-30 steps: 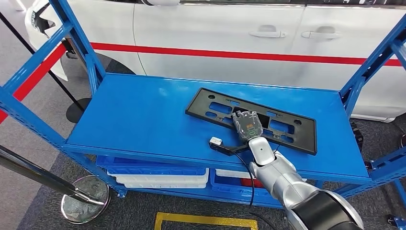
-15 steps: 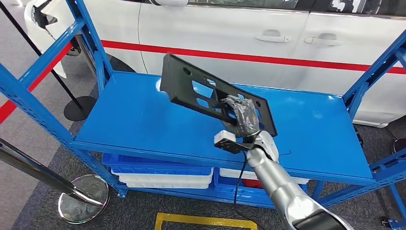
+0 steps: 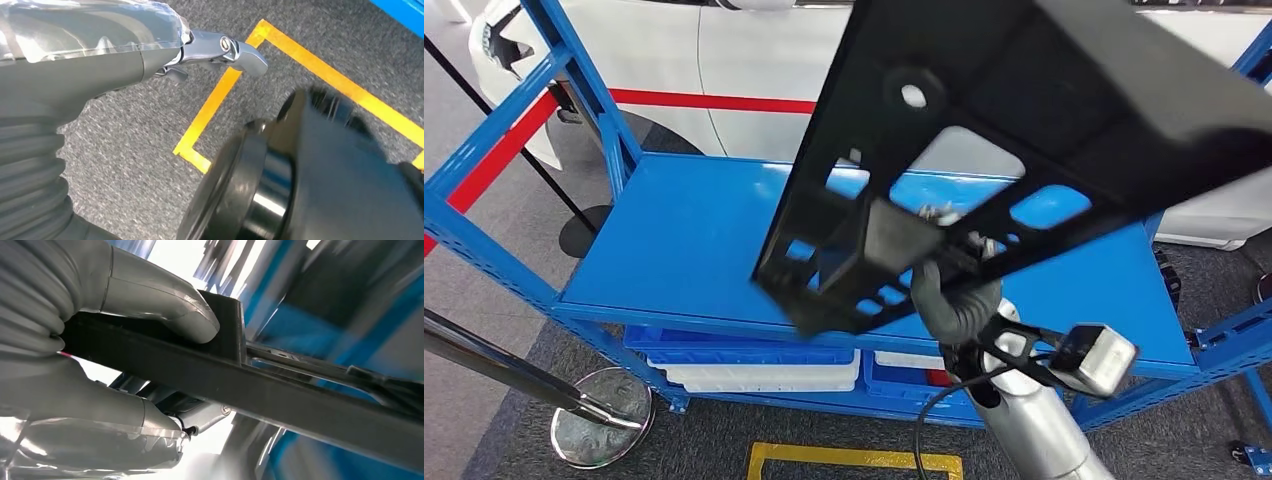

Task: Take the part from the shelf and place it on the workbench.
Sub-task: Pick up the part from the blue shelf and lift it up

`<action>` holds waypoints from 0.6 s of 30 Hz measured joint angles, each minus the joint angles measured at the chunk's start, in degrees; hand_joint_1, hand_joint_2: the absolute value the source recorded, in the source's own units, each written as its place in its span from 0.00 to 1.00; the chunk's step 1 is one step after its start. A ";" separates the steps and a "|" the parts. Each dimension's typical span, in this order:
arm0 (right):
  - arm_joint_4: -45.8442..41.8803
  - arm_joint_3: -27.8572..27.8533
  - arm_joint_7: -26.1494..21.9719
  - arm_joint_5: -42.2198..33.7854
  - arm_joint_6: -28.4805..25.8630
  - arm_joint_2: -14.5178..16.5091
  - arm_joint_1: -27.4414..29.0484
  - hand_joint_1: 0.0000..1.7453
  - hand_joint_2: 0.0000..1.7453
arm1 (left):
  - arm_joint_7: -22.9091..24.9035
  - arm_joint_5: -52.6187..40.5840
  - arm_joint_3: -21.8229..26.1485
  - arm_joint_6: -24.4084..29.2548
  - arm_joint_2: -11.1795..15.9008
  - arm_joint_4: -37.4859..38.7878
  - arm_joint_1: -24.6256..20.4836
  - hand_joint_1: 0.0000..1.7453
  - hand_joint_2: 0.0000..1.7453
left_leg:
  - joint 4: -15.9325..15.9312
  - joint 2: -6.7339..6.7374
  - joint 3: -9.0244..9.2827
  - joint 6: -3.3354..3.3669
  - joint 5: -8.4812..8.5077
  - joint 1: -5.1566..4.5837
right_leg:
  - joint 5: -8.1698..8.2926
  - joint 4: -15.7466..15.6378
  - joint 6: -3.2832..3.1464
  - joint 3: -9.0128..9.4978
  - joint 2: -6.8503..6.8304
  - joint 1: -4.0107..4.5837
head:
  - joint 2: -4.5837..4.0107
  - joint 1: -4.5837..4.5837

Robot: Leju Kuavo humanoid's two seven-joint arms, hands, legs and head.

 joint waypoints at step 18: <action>-4.61 7.42 0.32 -19.05 12.45 -4.70 0.31 1.00 1.00 | 4.95 -0.02 0.44 3.39 0.45 0.00 0.07 0.00 1.00 | -15.64 -0.10 4.26 2.92 9.66 -0.07 | -8.73 14.43 3.11 -3.84 0.42 -0.54 | 0.00 0.01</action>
